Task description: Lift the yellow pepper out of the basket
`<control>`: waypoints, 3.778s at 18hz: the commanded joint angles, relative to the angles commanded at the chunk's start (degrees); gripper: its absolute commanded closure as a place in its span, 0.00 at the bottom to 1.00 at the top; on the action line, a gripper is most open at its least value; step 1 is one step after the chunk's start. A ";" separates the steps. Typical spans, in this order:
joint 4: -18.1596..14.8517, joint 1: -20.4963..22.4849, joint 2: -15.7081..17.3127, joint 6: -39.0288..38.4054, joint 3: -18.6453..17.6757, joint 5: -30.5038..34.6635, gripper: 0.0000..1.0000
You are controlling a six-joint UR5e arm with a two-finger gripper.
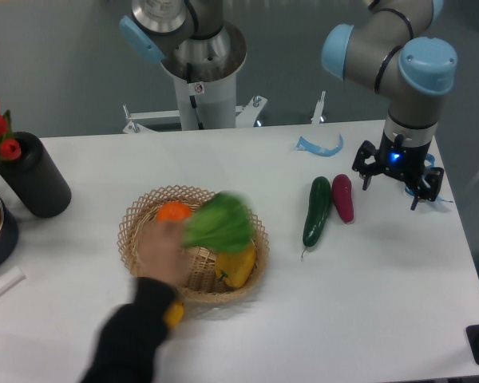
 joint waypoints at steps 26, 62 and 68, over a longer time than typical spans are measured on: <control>-0.09 -9.49 1.93 -9.23 -5.18 -6.15 0.00; 0.17 -23.72 3.52 -10.38 -10.81 -6.94 0.00; 3.78 -25.66 0.97 -3.17 -11.25 -6.94 0.07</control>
